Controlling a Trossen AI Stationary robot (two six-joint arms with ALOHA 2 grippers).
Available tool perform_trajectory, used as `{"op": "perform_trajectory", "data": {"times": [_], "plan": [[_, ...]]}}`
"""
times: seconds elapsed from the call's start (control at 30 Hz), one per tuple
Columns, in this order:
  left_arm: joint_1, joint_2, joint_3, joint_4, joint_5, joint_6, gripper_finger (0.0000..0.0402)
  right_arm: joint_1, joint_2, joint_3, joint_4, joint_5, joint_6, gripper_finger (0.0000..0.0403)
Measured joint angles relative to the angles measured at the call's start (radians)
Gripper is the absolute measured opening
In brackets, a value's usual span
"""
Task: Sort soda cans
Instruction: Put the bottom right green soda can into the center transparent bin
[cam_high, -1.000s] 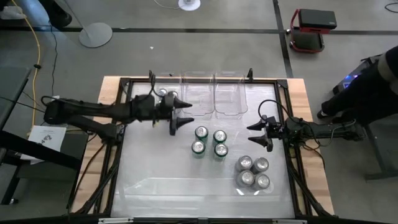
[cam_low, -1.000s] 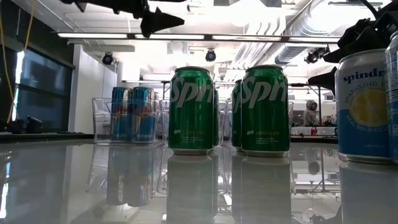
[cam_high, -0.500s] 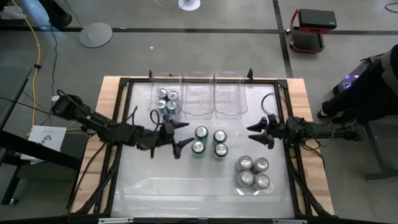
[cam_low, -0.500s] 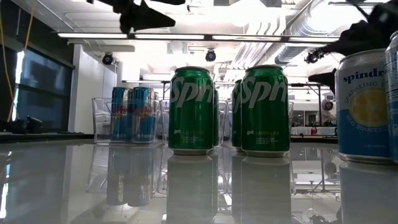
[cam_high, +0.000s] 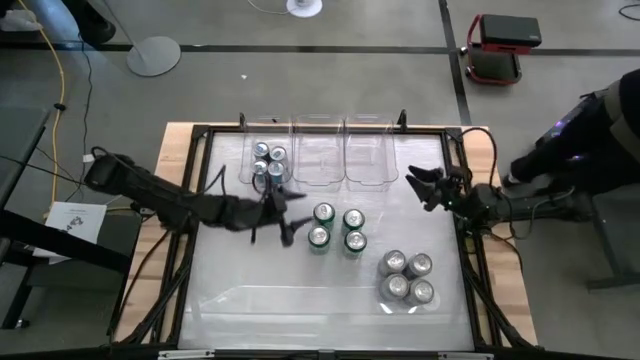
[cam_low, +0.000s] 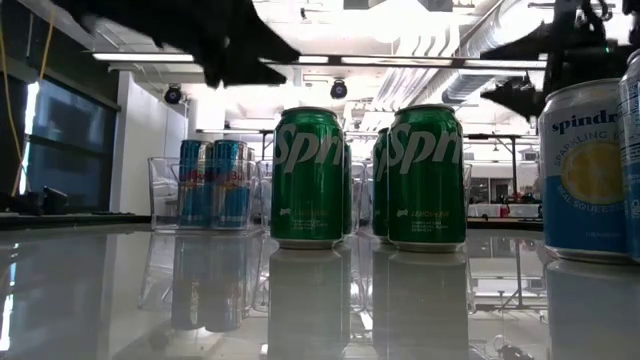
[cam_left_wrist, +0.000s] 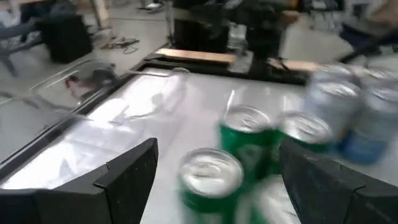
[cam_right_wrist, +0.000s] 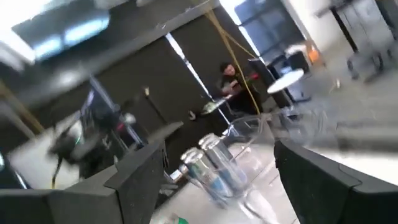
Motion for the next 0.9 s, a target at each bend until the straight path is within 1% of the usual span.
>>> {"op": "perform_trajectory", "data": {"times": [0.1, 0.17, 0.27, 0.37, 0.4, 0.53, 0.57, 0.63, 0.8, 0.87, 0.9], "plan": [[0.074, -0.008, -0.030, 0.084, 0.068, -0.005, 0.0310, -0.003, 0.108, 0.057, -0.014, -0.020, -0.135, 0.0291], [0.097, -0.008, -0.029, 0.100, 0.080, 0.029, 0.0310, -0.023, 0.198, 0.103, -0.043, -0.013, -0.174, 0.0291], [0.122, -0.007, -0.029, 0.119, 0.076, 0.096, 0.0310, -0.071, 0.327, 0.191, -0.112, -0.011, -0.180, 0.0291], [0.147, -0.011, -0.029, 0.137, 0.086, 0.144, 0.0310, -0.123, 0.444, 0.299, -0.235, -0.015, -0.174, 0.0291], [0.159, -0.012, -0.029, 0.141, 0.114, 0.149, 0.0310, -0.139, 0.480, 0.338, -0.279, -0.020, -0.174, 0.0291], [0.211, -0.013, -0.029, 0.113, 0.307, 0.158, 0.0310, -0.176, 0.613, 0.455, -0.389, -0.028, -0.162, 0.0291], [0.222, -0.012, -0.029, 0.102, 0.337, 0.156, 0.0310, -0.178, 0.641, 0.475, -0.404, -0.030, -0.139, 0.0291], [0.240, -0.012, -0.029, 0.083, 0.364, 0.157, 0.0310, -0.184, 0.690, 0.509, -0.408, -0.030, -0.104, 0.0291], [0.260, -0.014, -0.029, 0.078, 0.375, 0.154, 0.0310, -0.204, 0.776, 0.576, -0.398, -0.025, -0.104, 0.0291], [0.257, -0.014, -0.029, 0.068, 0.383, 0.126, 0.0310, -0.211, 0.803, 0.597, -0.393, -0.048, -0.125, 0.0291], [0.253, -0.014, -0.029, 0.061, 0.383, 0.103, 0.0310, -0.217, 0.814, 0.613, -0.393, -0.088, -0.160, 0.0291]]}}
